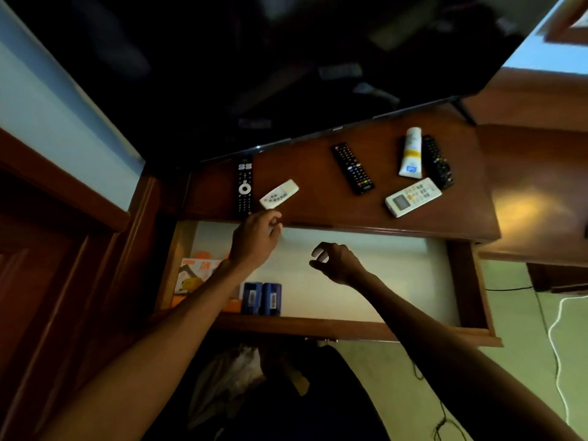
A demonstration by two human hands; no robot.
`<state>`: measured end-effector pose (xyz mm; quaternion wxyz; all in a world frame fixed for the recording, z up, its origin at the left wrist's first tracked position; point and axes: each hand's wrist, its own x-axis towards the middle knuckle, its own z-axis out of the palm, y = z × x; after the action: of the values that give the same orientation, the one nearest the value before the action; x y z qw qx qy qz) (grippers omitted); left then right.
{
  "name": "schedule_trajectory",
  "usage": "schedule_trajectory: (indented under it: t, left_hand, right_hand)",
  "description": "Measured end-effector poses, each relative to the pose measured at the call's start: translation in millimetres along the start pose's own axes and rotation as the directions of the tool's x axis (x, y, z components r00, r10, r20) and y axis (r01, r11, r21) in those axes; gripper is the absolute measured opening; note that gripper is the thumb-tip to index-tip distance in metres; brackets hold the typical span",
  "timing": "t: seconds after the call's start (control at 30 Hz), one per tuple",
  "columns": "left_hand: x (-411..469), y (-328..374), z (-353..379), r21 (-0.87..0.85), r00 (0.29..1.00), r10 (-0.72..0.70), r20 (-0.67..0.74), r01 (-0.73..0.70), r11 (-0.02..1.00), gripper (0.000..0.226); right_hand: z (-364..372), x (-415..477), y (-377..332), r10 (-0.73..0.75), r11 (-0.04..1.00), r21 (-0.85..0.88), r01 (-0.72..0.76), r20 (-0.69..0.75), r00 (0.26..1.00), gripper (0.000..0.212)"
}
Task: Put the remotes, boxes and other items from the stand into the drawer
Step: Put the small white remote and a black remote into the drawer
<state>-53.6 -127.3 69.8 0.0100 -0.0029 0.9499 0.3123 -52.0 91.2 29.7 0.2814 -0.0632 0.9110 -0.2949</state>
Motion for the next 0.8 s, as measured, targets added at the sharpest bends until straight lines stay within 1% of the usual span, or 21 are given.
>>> schedule_trajectory:
  t: [0.1, 0.17, 0.27, 0.33, 0.4, 0.47, 0.5, 0.57, 0.63, 0.7, 0.8]
  left_hand:
    - [43, 19, 7, -0.034, 1.000, 0.010, 0.007, -0.009, 0.999, 0.041]
    - [69, 25, 15, -0.021, 0.998, -0.035, 0.059, 0.036, 0.999, 0.052]
    - [103, 21, 31, 0.036, 0.986, -0.113, 0.119, 0.109, 0.993, 0.066]
    - [118, 14, 40, 0.093, 0.975, -0.153, 0.159, 0.139, 0.986, 0.070]
    - [125, 8, 44, 0.162, 0.969, -0.166, 0.185, 0.136, 0.977, 0.071]
    - [125, 6, 46, 0.241, 0.979, -0.126, 0.162, 0.084, 0.967, 0.067]
    - [125, 5, 46, 0.259, 0.984, -0.102, 0.147, 0.062, 0.964, 0.065]
    - [124, 4, 46, 0.225, 0.988, -0.073, 0.137, 0.041, 0.974, 0.064]
    - [121, 0, 47, 0.119, 0.991, -0.070, 0.114, 0.057, 0.991, 0.060]
    - [117, -1, 48, 0.039, 0.996, -0.061, 0.067, 0.058, 0.998, 0.056]
    - [114, 6, 45, 0.007, 0.999, -0.049, 0.009, 0.049, 0.999, 0.056]
  right_hand:
    - [-39, 8, 6, 0.002, 1.000, 0.026, 0.001, -0.104, 0.995, 0.019]
    - [-63, 17, 9, -0.003, 0.999, 0.032, 0.008, -0.169, 0.986, 0.017]
    - [-99, 38, 14, 0.030, 0.998, 0.061, -0.015, -0.245, 0.969, 0.022]
    - [-120, 56, 18, 0.030, 0.997, 0.073, -0.011, -0.269, 0.963, 0.030]
    - [-139, 75, 21, 0.004, 0.999, 0.035, 0.006, -0.282, 0.959, 0.045]
    - [-152, 97, 24, -0.021, 0.998, -0.056, 0.005, -0.281, 0.960, 0.063]
    - [-158, 107, 25, -0.024, 0.996, -0.091, -0.002, -0.281, 0.959, 0.068]
    - [-165, 127, 26, -0.013, 0.989, -0.148, -0.029, -0.278, 0.960, 0.075]
    - [-167, 145, 26, -0.014, 0.977, -0.208, -0.042, -0.262, 0.965, 0.080]
    - [-167, 158, 27, -0.027, 0.970, -0.242, -0.033, -0.242, 0.970, 0.080]
    - [-162, 170, 29, -0.055, 0.964, -0.267, -0.002, -0.205, 0.977, 0.074]
